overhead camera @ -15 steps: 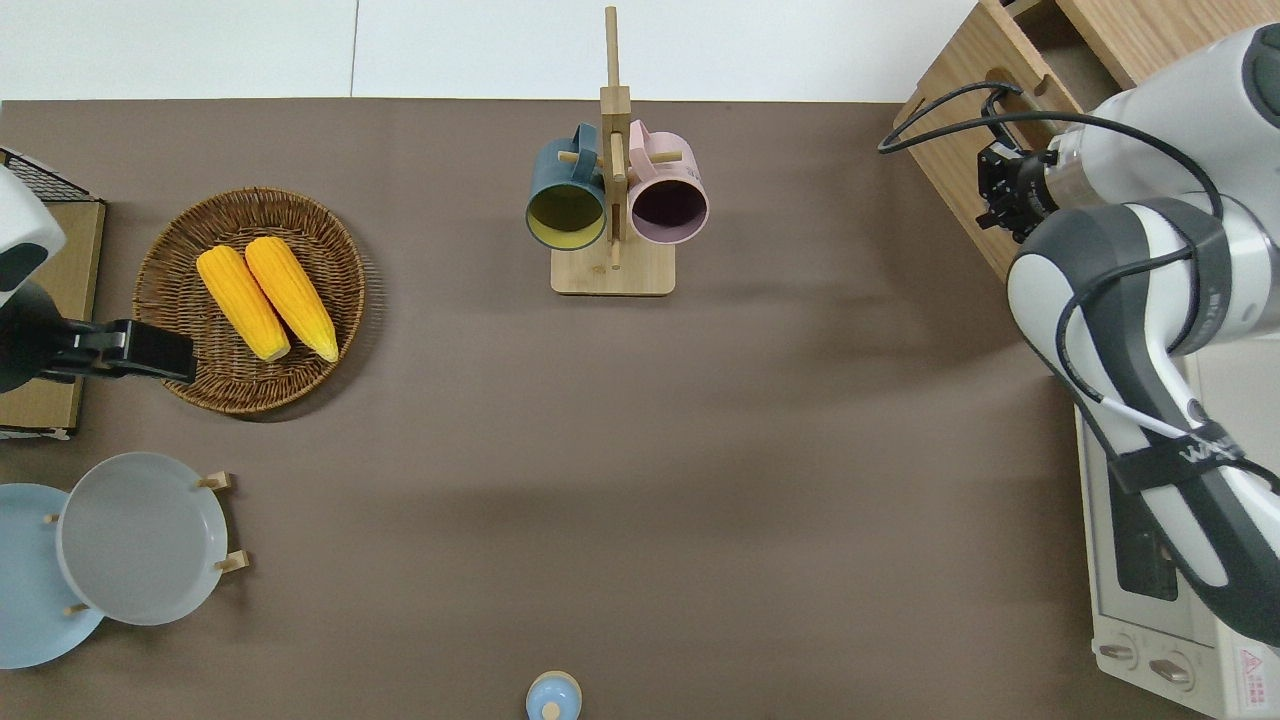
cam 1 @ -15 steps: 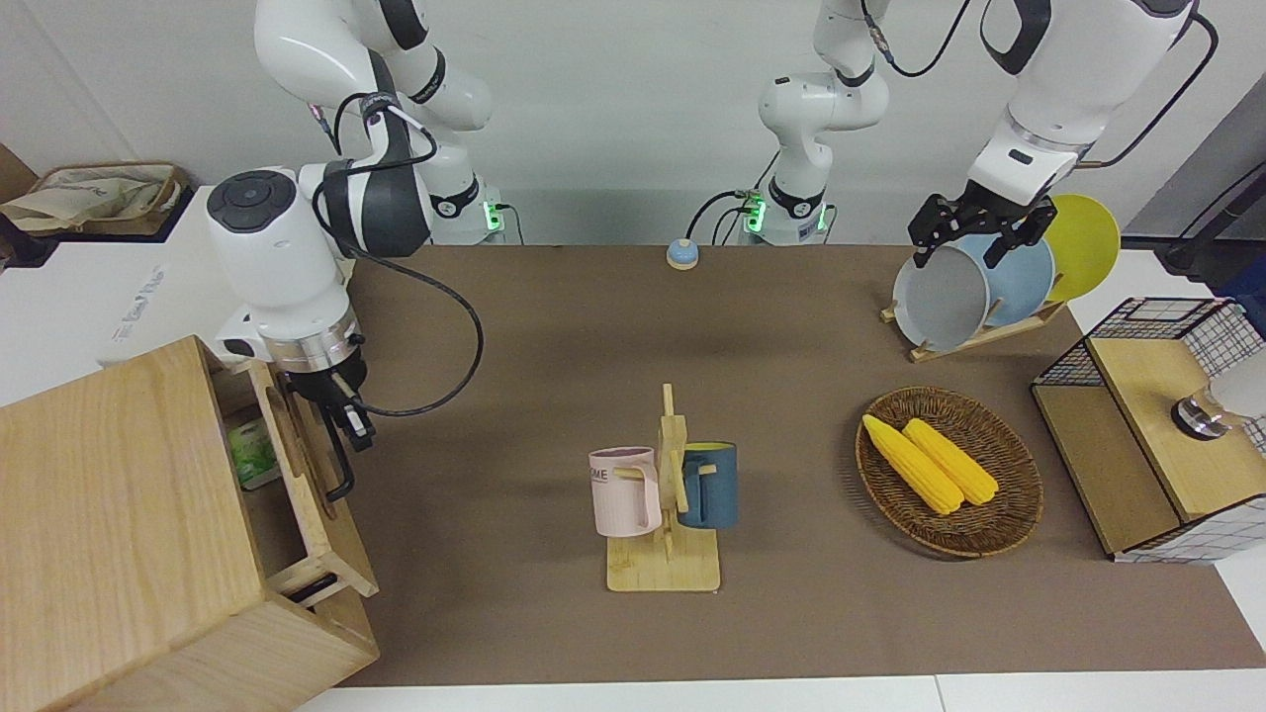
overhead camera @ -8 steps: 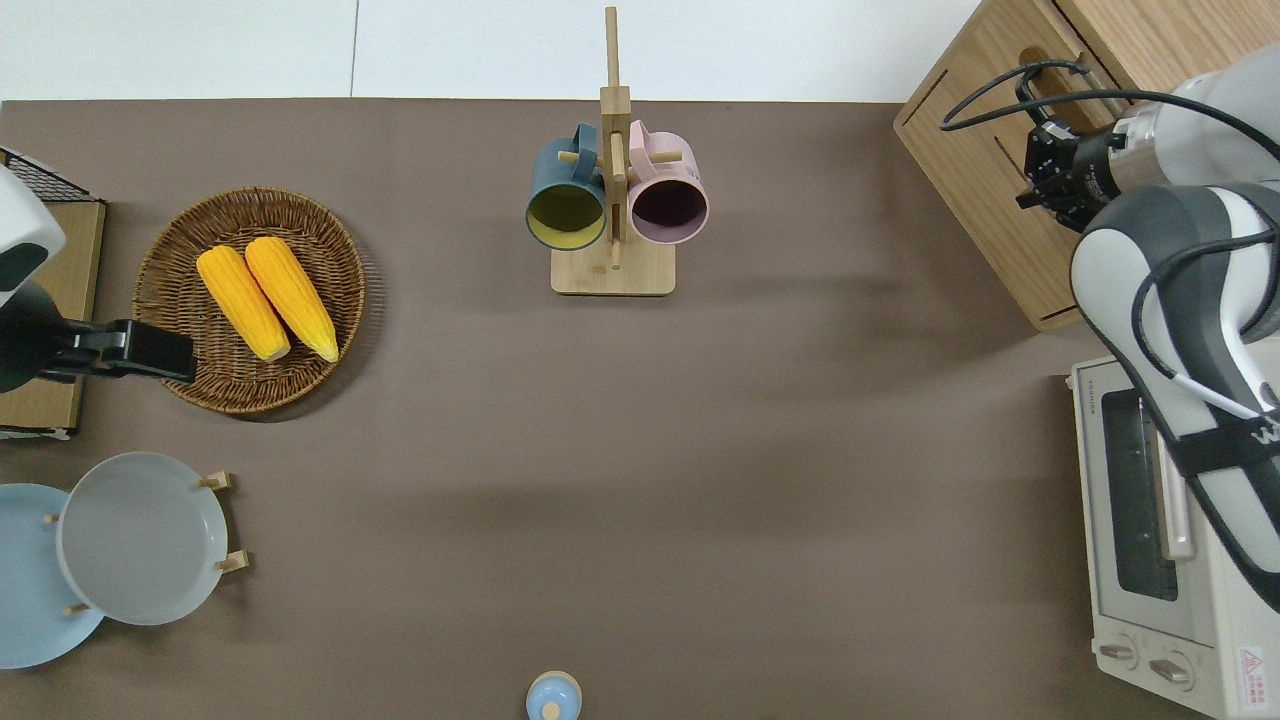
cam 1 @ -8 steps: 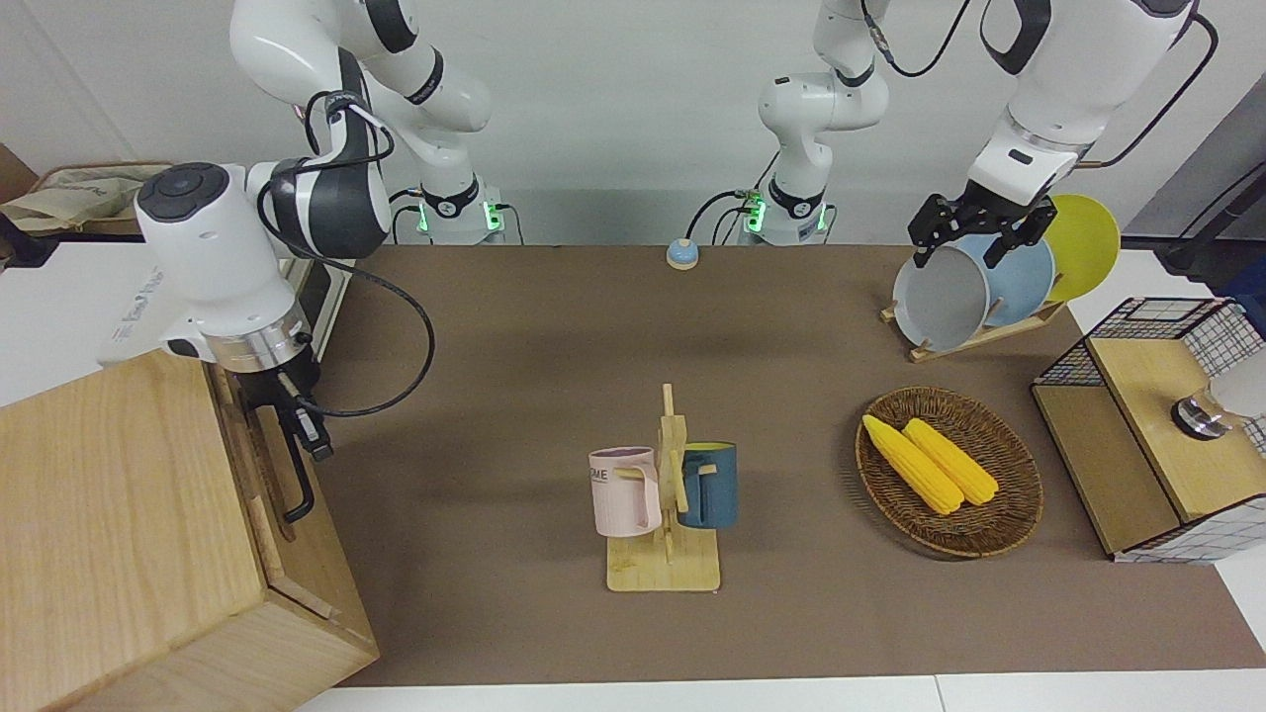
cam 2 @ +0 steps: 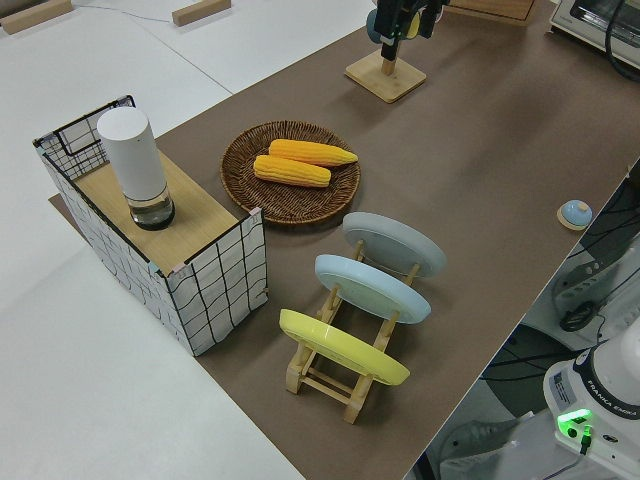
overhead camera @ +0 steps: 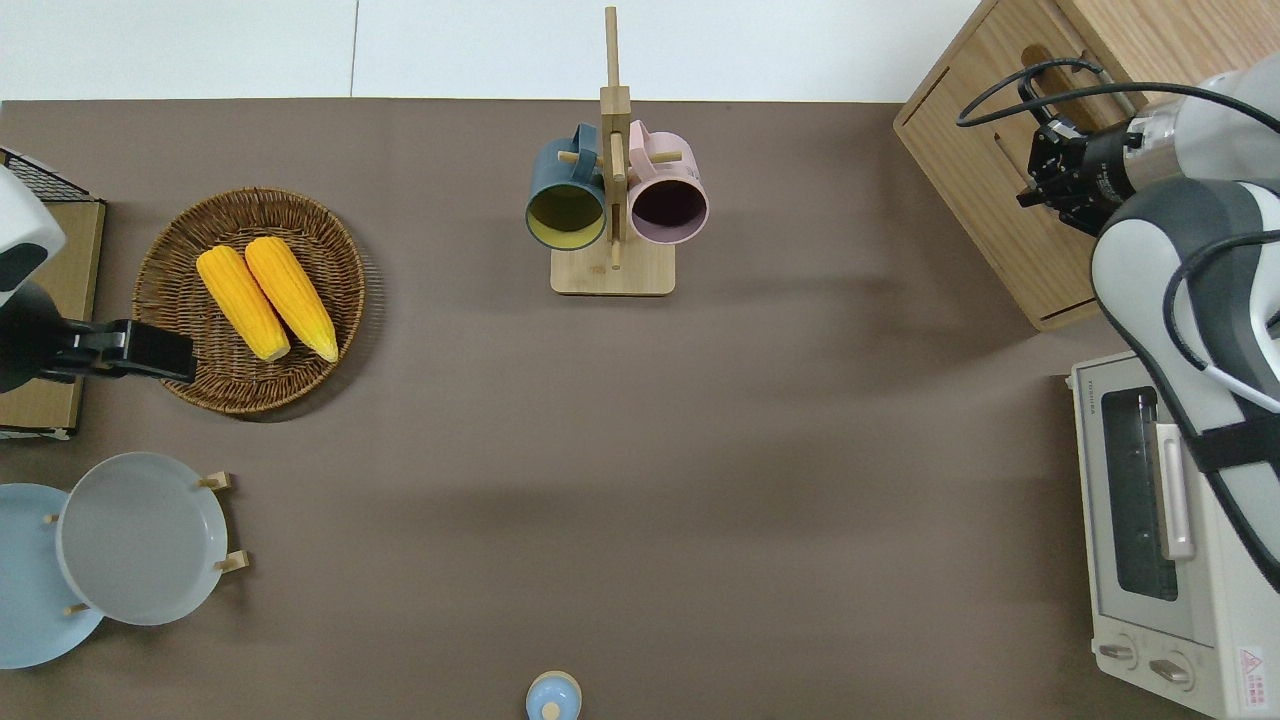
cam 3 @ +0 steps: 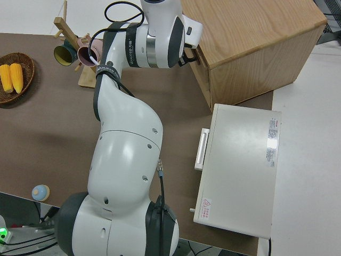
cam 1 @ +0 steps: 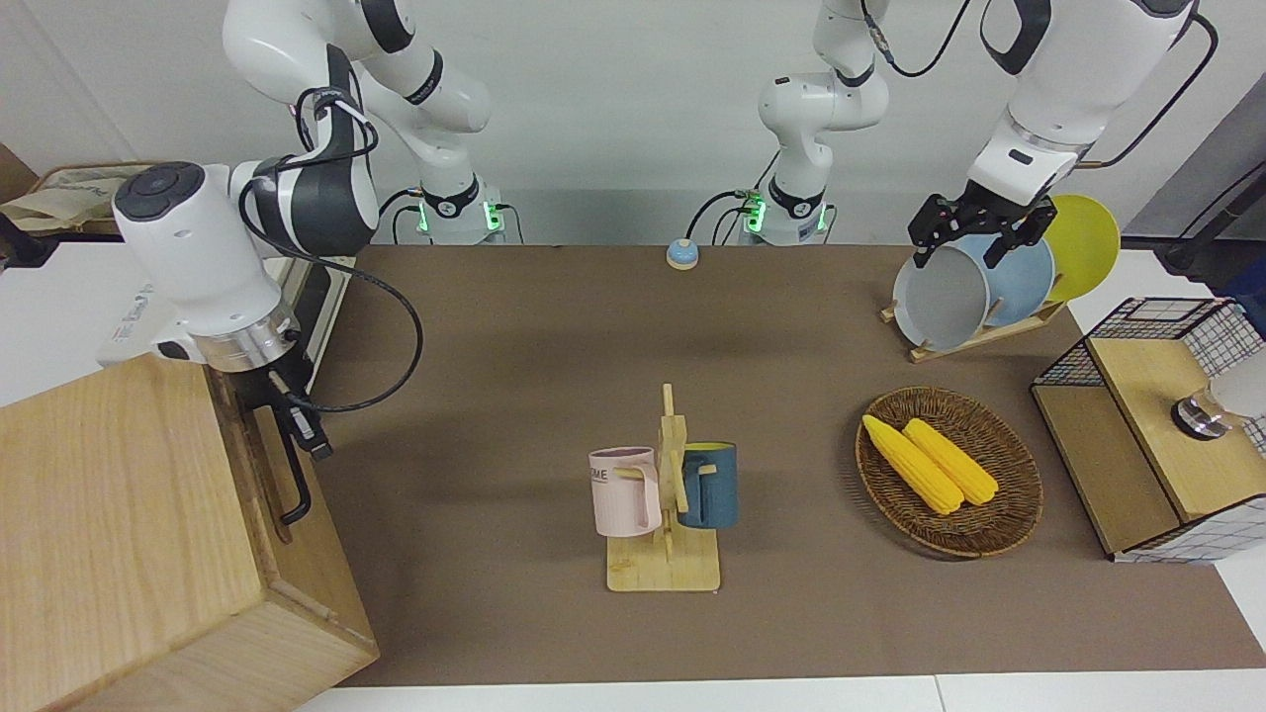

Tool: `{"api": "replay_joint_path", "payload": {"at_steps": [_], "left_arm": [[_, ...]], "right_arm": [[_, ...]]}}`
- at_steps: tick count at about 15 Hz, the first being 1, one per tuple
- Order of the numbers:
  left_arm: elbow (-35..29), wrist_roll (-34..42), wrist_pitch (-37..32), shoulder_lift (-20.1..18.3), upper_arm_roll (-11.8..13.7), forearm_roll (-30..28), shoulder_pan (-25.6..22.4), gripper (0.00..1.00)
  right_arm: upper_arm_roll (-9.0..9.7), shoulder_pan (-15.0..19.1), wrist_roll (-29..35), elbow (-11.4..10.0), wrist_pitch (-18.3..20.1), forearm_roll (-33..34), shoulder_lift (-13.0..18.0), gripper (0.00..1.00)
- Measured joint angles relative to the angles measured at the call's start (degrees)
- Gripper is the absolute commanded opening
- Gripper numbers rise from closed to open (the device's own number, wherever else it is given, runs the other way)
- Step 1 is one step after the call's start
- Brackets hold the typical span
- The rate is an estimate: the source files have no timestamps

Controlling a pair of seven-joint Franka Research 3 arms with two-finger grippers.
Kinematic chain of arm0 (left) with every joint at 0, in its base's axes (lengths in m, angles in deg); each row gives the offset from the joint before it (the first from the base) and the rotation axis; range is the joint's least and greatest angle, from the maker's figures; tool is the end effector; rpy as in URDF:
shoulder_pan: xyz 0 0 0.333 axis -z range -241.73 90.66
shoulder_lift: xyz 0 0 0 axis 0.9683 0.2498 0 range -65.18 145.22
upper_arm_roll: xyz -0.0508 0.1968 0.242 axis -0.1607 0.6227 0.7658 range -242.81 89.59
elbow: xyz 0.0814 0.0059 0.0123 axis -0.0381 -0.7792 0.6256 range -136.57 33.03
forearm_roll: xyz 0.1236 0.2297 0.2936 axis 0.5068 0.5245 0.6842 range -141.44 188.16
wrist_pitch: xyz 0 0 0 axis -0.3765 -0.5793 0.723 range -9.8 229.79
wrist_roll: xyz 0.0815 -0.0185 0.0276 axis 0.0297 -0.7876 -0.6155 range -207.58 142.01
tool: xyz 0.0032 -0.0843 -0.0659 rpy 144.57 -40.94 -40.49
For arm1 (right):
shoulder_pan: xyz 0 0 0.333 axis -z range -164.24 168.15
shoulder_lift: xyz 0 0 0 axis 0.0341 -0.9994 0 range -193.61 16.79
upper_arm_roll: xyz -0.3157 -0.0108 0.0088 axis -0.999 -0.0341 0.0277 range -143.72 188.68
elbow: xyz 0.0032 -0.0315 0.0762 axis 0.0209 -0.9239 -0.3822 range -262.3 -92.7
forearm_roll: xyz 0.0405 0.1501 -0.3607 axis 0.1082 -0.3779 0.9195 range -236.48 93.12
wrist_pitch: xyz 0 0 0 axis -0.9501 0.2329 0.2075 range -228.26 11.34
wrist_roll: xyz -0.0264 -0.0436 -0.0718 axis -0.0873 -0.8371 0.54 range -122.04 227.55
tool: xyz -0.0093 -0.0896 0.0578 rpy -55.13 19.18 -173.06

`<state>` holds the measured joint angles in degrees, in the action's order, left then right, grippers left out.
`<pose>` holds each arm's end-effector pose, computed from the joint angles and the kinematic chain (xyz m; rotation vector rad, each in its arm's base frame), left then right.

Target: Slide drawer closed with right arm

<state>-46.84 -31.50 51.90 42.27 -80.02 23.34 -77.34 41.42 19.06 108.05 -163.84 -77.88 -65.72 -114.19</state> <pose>0.5612 -0.0150 0.6260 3.1375 -0.0793 -0.0524 0.7077 -0.0288 0.4958 -2.6667 1.3645 -0.2522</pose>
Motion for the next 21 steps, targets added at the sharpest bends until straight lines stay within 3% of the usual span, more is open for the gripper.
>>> {"api": "replay_joint_path", "payload": {"at_steps": [11,15,21], "left_arm": [[0.0,0.0,0.0,0.0,0.0,0.0,0.0,0.99],[0.0,0.0,0.0,0.0,0.0,0.0,0.0,0.99],[0.0,0.0,0.0,0.0,0.0,0.0,0.0,0.99]], "right_arm": [[0.38,-0.13,-1.7,0.08,-0.71,-0.21,-0.1,0.0],[0.74,-3.81,-2.38,0.62,0.04,-0.09,-0.03,0.0],[0.92,-11.68,-10.45,1.47,9.04,0.06,3.87,0.0]]}}
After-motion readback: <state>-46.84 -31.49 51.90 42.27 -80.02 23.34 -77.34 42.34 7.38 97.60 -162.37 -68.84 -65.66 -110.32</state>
